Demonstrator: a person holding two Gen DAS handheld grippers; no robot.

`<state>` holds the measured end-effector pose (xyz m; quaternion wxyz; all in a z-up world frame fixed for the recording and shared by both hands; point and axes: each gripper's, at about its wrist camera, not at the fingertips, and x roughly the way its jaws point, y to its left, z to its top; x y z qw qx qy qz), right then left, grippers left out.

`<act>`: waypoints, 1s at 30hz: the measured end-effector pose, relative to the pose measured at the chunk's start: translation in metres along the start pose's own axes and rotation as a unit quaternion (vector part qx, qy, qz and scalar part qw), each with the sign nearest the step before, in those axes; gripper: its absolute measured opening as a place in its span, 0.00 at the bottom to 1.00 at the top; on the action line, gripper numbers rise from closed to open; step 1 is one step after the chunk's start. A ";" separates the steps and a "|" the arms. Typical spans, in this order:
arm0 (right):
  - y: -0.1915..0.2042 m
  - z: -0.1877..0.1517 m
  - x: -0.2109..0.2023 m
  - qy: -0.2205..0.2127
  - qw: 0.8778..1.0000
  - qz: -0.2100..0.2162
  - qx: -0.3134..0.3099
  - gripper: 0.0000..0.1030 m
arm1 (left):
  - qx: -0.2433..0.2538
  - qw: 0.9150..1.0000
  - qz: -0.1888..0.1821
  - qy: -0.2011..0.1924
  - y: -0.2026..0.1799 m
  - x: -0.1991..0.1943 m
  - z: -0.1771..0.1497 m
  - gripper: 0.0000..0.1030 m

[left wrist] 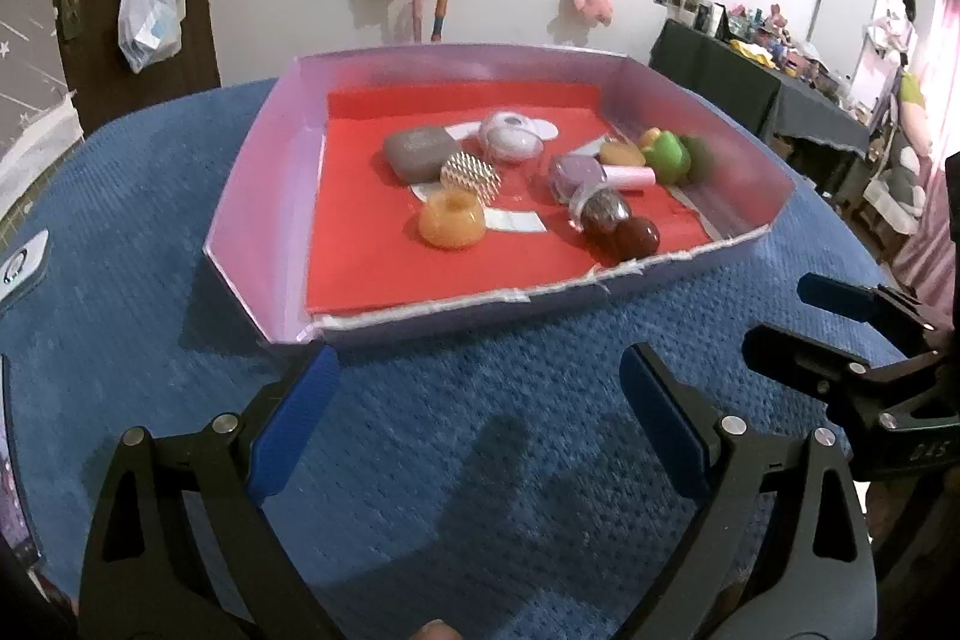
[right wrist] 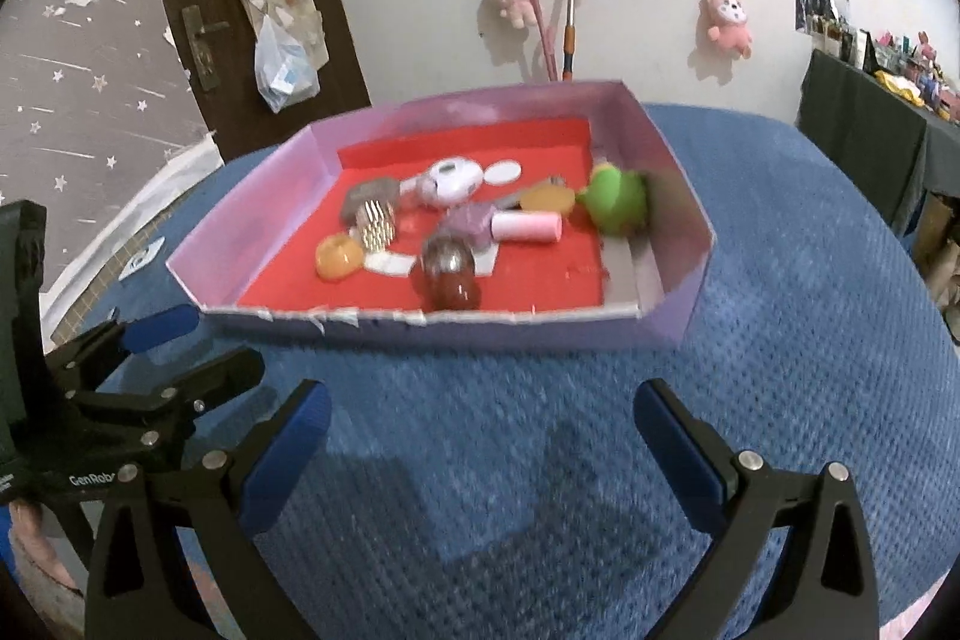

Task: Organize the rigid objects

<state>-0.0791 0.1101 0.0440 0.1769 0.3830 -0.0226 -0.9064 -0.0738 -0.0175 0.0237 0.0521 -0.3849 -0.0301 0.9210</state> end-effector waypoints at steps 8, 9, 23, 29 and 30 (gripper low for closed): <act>-0.007 -0.014 0.003 0.022 1.000 -0.009 0.009 1.00 | -0.008 1.000 -0.005 0.025 -0.002 0.010 -0.012 0.93; -0.008 -0.015 0.004 0.023 1.000 -0.010 0.010 1.00 | -0.009 1.000 -0.006 0.028 -0.002 0.011 -0.013 0.93; -0.014 -0.024 0.016 0.047 0.999 -0.021 0.009 1.00 | -0.005 0.999 -0.003 0.043 -0.004 0.018 -0.021 0.93; -0.014 -0.025 0.016 0.047 0.999 -0.023 0.007 1.00 | 0.000 0.999 0.002 0.042 -0.005 0.017 -0.022 0.94; -0.014 -0.026 0.016 0.047 0.999 -0.023 0.007 1.00 | 0.001 0.999 0.002 0.041 -0.005 0.017 -0.022 0.94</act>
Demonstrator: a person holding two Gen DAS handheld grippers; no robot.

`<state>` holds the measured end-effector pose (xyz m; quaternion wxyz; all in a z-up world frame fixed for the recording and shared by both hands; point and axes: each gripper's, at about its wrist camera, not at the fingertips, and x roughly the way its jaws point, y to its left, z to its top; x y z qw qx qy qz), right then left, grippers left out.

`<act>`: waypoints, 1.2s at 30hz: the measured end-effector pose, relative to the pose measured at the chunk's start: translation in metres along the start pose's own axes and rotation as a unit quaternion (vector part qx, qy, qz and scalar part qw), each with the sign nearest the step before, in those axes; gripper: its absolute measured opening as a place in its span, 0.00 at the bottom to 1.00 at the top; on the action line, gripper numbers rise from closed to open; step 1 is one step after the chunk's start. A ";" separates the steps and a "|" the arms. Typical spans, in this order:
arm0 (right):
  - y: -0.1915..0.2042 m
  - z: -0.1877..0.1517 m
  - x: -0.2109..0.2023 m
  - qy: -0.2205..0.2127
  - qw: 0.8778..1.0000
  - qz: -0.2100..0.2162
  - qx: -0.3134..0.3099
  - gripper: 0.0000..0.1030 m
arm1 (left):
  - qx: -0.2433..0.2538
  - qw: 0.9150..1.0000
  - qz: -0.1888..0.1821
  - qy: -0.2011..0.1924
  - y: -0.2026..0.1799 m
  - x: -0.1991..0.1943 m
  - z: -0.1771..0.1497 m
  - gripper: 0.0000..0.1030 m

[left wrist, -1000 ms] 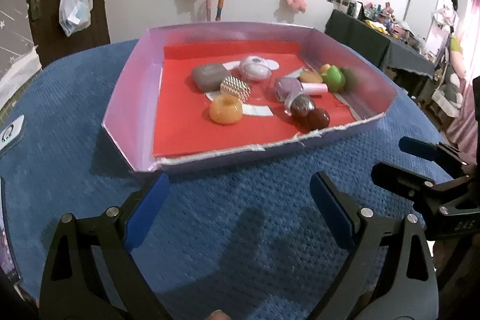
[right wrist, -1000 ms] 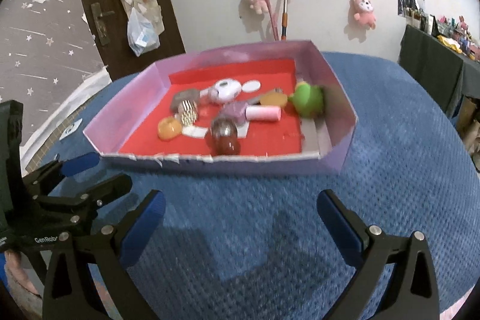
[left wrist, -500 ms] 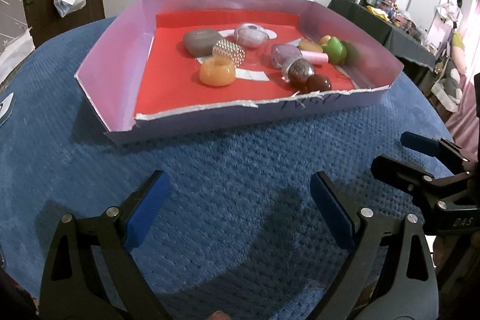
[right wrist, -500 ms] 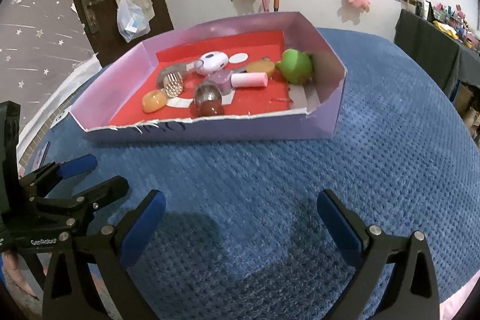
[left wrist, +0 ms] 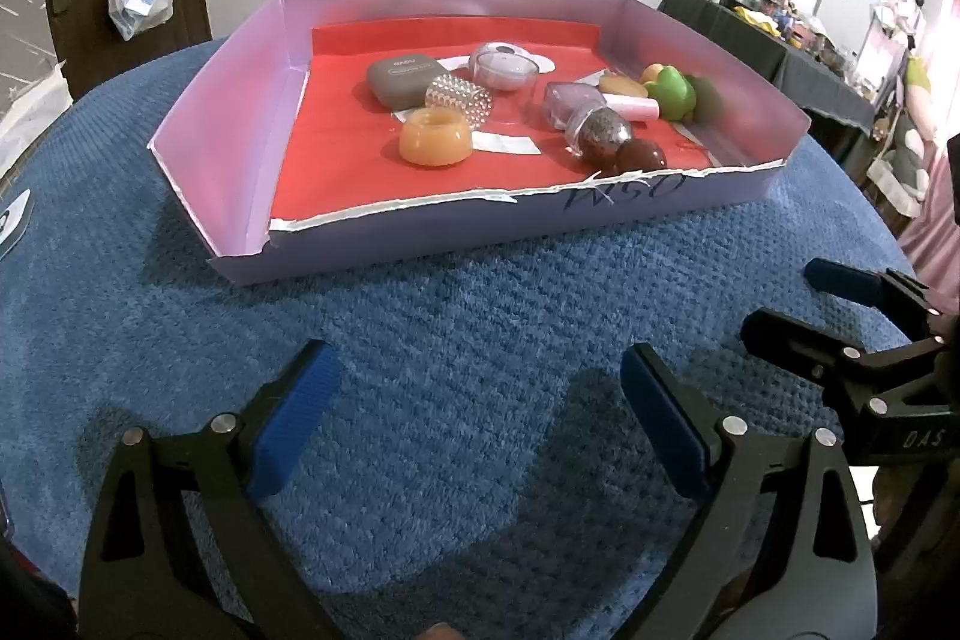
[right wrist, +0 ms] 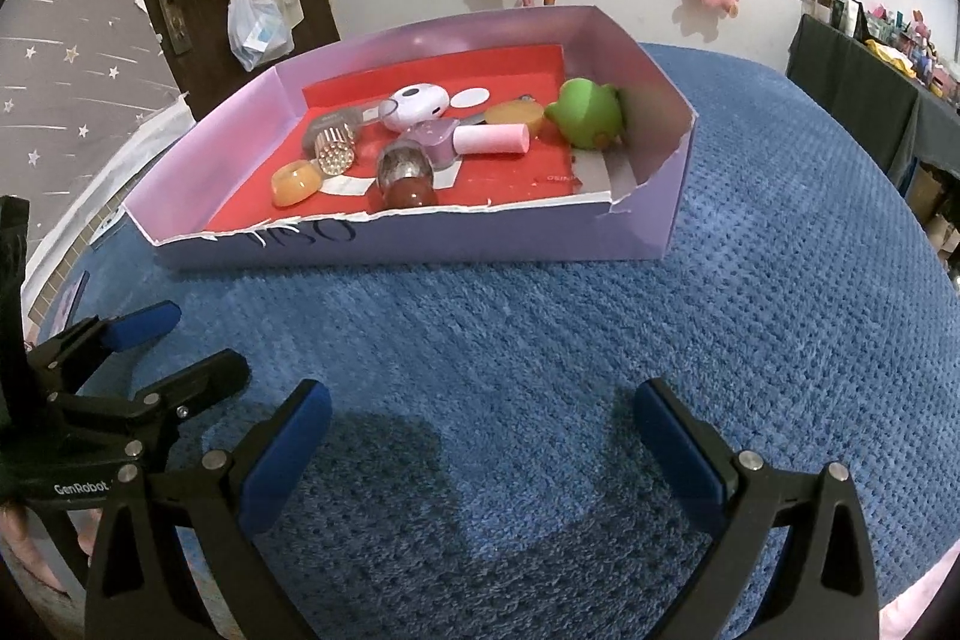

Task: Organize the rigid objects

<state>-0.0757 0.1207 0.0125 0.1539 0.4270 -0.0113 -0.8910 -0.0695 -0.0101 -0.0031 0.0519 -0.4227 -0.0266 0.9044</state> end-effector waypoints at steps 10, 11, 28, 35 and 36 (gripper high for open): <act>0.000 -0.001 0.001 0.000 1.000 -0.008 -0.006 1.00 | -0.001 1.000 0.006 -0.001 0.002 -0.001 -0.001 0.94; 0.000 -0.002 0.001 0.000 1.000 -0.010 -0.008 1.00 | -0.001 1.000 0.008 -0.001 0.003 -0.002 -0.002 0.94; 0.004 -0.003 0.002 0.008 0.999 -0.028 -0.028 1.00 | 0.021 0.999 0.035 -0.003 0.003 -0.001 -0.006 0.95; 0.009 -0.005 0.004 0.009 0.998 -0.041 -0.041 1.00 | 0.021 0.999 0.036 -0.003 0.004 -0.001 -0.007 0.96; 0.009 -0.005 0.005 0.010 0.998 -0.043 -0.043 1.00 | 0.021 0.999 0.035 -0.003 0.004 -0.001 -0.007 0.97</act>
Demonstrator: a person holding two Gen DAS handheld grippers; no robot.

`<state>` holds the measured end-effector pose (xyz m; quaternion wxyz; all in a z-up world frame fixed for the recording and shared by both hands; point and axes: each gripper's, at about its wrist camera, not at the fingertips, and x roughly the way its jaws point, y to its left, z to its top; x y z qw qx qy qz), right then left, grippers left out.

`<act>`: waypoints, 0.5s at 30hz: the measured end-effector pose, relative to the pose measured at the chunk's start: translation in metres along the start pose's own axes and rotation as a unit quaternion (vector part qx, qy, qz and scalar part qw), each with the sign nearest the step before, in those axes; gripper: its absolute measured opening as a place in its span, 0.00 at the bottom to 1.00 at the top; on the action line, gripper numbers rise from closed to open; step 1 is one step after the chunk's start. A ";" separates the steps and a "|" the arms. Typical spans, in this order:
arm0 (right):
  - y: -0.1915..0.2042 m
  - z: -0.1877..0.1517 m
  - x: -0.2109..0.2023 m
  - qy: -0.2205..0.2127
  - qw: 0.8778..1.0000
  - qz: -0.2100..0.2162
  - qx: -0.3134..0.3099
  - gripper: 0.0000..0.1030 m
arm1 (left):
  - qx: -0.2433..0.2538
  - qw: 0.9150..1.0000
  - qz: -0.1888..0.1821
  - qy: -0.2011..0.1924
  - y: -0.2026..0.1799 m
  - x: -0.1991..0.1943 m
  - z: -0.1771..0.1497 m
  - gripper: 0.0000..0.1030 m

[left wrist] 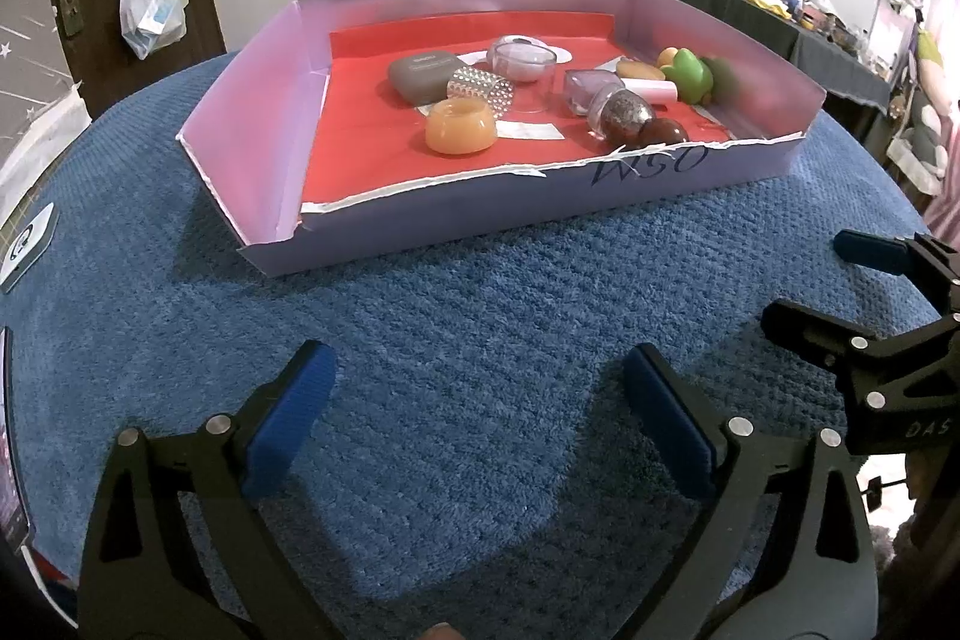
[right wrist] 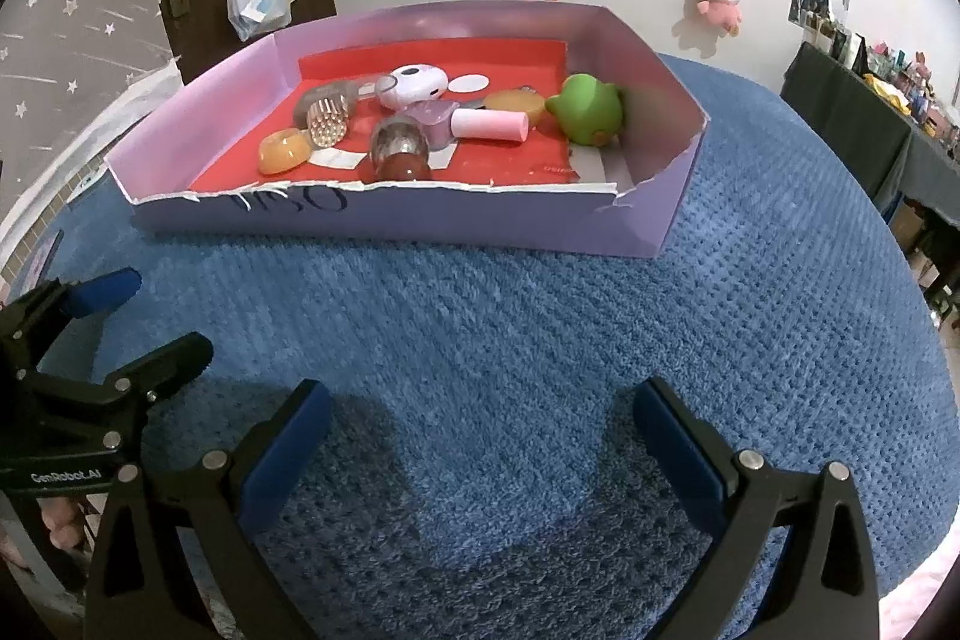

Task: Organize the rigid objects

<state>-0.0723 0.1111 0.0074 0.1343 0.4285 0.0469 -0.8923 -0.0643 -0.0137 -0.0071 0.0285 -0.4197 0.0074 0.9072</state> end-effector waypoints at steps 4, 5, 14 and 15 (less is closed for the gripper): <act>0.001 0.000 0.001 0.001 1.000 -0.003 -0.003 1.00 | 0.002 1.000 0.000 0.004 -0.001 0.001 0.000 0.99; 0.000 0.000 0.000 0.000 1.000 -0.003 -0.003 1.00 | 0.002 1.000 -0.001 0.004 -0.001 0.001 0.000 0.99; 0.000 0.000 0.001 0.000 1.000 -0.002 -0.002 1.00 | 0.001 1.000 0.000 0.002 -0.002 0.002 -0.002 1.00; 0.000 0.000 0.001 0.000 1.000 -0.002 -0.001 1.00 | 0.001 1.000 0.000 0.001 -0.002 0.002 -0.002 1.00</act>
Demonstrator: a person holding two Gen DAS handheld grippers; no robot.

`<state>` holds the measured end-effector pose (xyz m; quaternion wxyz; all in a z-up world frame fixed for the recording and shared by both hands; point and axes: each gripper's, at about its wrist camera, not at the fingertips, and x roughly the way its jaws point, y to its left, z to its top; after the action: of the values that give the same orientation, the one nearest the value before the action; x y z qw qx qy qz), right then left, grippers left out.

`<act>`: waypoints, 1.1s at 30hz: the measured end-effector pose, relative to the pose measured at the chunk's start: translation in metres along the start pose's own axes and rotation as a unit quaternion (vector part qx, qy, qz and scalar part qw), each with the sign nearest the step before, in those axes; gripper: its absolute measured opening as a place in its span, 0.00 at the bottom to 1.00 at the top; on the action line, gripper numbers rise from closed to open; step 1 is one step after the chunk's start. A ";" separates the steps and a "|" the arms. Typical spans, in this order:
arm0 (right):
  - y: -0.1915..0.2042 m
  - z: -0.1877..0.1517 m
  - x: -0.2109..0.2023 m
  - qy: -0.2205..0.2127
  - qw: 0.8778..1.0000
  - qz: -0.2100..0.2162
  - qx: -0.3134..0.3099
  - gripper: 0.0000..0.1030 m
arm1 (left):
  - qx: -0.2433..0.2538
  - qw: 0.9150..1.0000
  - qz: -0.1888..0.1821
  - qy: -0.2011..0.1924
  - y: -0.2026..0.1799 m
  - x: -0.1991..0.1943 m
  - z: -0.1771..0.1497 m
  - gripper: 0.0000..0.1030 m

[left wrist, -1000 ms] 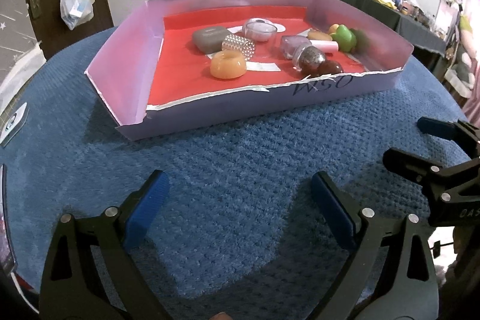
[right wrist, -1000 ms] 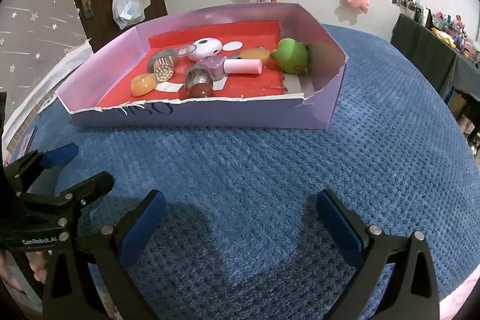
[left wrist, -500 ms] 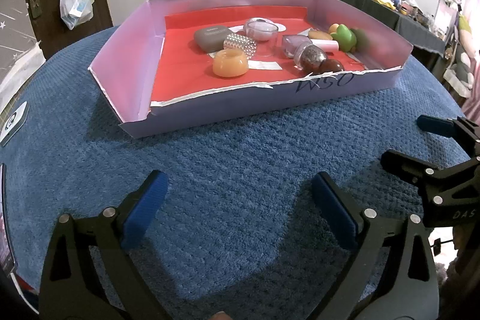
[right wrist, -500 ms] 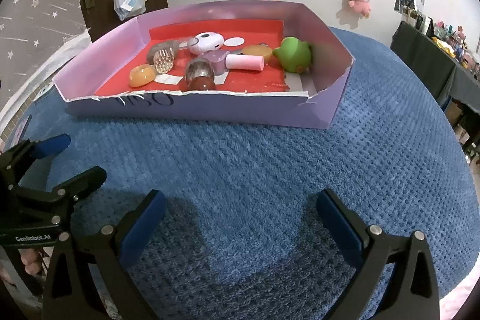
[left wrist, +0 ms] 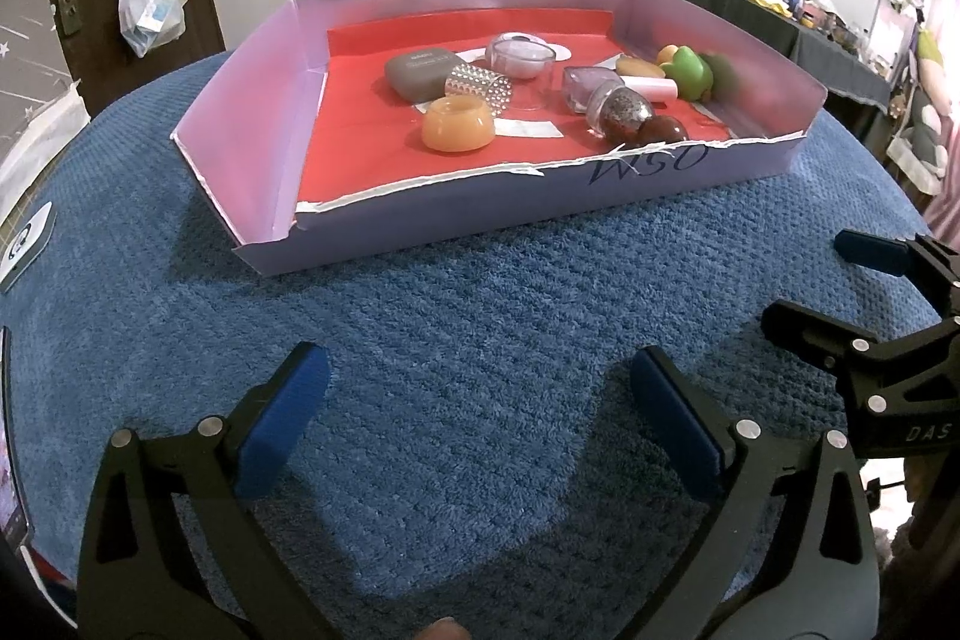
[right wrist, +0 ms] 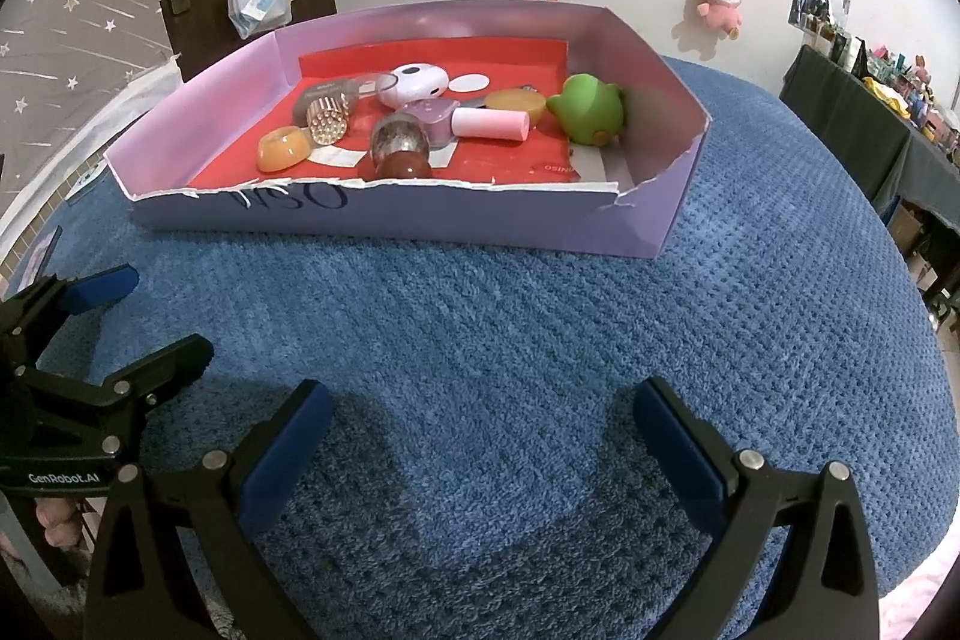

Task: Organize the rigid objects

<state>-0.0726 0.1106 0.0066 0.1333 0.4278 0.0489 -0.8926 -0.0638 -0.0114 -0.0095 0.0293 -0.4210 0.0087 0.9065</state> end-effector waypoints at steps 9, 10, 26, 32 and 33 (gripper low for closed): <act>0.000 0.000 0.000 0.000 1.000 -0.001 -0.001 1.00 | 0.000 1.000 0.000 0.000 0.000 0.000 0.000 1.00; 0.000 0.000 0.000 0.000 1.000 -0.001 0.000 1.00 | 0.000 1.000 0.000 0.000 0.000 0.000 0.000 1.00; 0.000 0.000 0.000 0.000 1.000 0.000 0.000 1.00 | 0.000 1.000 0.000 -0.002 0.000 0.000 -0.001 1.00; 0.000 0.000 0.000 0.000 1.000 -0.001 0.000 1.00 | 0.000 1.000 0.000 -0.005 0.000 -0.001 -0.001 1.00; 0.000 0.000 0.000 0.000 1.000 -0.001 -0.001 1.00 | 0.000 1.000 0.000 -0.005 0.000 -0.001 -0.001 1.00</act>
<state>-0.0723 0.1108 0.0064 0.1330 0.4278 0.0496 -0.8927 -0.0621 -0.0118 -0.0095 0.0296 -0.4167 0.0084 0.9085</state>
